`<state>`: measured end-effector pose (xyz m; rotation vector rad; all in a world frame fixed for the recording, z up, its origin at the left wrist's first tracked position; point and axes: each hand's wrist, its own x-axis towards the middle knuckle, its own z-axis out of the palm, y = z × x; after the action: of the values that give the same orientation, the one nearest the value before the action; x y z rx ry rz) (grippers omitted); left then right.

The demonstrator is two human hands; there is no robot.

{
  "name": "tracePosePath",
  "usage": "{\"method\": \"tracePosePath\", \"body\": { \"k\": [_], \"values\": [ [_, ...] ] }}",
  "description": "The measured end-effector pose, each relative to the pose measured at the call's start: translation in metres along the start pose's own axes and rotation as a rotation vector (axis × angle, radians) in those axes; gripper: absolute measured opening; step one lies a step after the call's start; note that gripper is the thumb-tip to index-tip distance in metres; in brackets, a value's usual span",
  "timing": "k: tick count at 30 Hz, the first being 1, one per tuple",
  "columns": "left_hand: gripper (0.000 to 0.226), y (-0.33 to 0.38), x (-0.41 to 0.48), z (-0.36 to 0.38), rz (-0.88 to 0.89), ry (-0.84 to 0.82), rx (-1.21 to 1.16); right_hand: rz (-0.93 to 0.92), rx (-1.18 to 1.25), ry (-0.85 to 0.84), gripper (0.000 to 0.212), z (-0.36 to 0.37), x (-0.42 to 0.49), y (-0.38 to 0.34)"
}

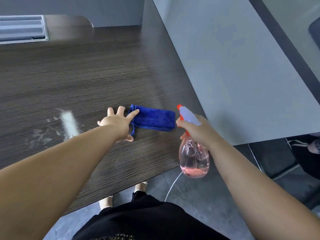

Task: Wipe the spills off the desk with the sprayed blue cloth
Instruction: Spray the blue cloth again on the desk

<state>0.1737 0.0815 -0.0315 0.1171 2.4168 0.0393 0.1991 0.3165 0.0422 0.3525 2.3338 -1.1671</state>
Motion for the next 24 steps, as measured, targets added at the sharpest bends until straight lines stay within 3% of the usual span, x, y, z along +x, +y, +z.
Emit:
{"method": "tracePosePath", "body": {
  "k": [4, 8, 12, 16, 19, 24],
  "values": [
    [0.106, 0.001, 0.001, -0.001, -0.005, -0.002, 0.015, -0.184, 0.120, 0.151, 0.019, -0.022, 0.003, 0.003],
    [0.105, 0.000, 0.000, -0.001, -0.006, -0.003, 0.011, -0.378, 0.134, 0.299, 0.039, -0.036, 0.023, 0.011],
    [0.106, 0.000, 0.001, 0.001, -0.010, 0.007, 0.016, -0.451, 0.217, 0.454, 0.033, -0.031, 0.042, 0.006],
    [0.106, -0.001, 0.003, 0.003, -0.016, 0.011, 0.001, -0.451, 0.322, 0.473, 0.046, -0.031, 0.061, 0.017],
    [0.106, 0.000, 0.002, 0.002, -0.019, 0.020, 0.003, -0.321, 0.319, 0.450, 0.061, -0.024, 0.064, 0.026],
    [0.106, 0.000, 0.000, 0.002, -0.017, 0.033, 0.005, -0.193, 0.354, 0.772, 0.033, 0.029, 0.042, 0.071]
  ]
}}
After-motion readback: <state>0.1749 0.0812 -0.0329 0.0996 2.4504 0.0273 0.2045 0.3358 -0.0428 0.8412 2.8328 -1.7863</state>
